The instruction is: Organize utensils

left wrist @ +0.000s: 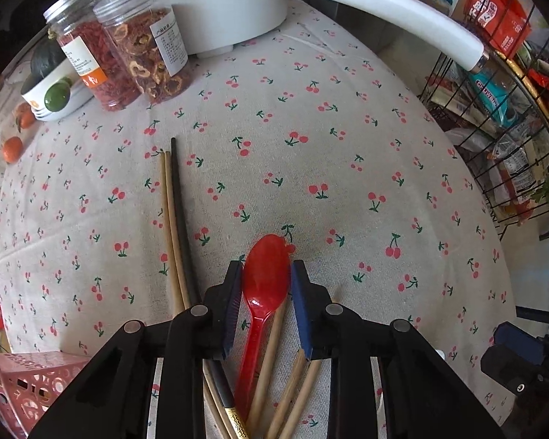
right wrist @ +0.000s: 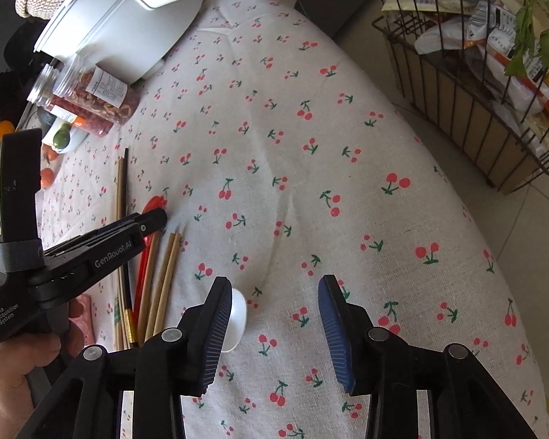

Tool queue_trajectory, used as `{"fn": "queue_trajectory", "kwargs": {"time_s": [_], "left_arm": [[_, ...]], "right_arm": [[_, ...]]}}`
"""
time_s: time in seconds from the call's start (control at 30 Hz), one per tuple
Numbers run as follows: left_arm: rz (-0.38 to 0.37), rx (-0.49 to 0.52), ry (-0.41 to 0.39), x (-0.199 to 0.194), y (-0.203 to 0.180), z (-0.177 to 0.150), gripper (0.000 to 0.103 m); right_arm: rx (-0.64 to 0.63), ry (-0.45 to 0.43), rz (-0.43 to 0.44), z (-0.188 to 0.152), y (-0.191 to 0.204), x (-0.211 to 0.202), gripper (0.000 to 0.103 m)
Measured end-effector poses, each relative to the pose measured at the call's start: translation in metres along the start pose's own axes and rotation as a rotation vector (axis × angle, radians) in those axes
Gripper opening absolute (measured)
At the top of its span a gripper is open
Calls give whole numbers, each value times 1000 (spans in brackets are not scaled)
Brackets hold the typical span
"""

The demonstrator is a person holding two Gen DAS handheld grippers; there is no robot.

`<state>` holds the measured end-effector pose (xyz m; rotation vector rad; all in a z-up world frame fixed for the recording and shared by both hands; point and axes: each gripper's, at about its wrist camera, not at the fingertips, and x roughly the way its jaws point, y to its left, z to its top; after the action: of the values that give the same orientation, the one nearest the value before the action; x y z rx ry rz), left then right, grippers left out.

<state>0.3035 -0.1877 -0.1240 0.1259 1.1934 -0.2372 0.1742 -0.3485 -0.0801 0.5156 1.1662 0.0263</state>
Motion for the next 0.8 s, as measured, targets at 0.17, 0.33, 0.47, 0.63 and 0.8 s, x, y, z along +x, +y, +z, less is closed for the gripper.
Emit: {"fn": "queue_trajectory", "kwargs": {"time_s": [0.17,0.33,0.47,0.63,0.8], "left_arm": [[-40,19,-92,-42,5,-21,28],[-87,43,-190,-88,9,-48,28],[-133,44,-246,-122,14,-72,28],[-179,26,-290,-150,31,-101,28],[-210,-2,-324,-169,51,-126,28]], "right_arm": [[-40,28,-22,-6,10,9,46],[-58,68,-13,-15,17,23,46],[-36,78,18,-19,16,37,46],[-33,40,36,-22,17,41,40],[-55,13,40,-25,24,47,15]]}}
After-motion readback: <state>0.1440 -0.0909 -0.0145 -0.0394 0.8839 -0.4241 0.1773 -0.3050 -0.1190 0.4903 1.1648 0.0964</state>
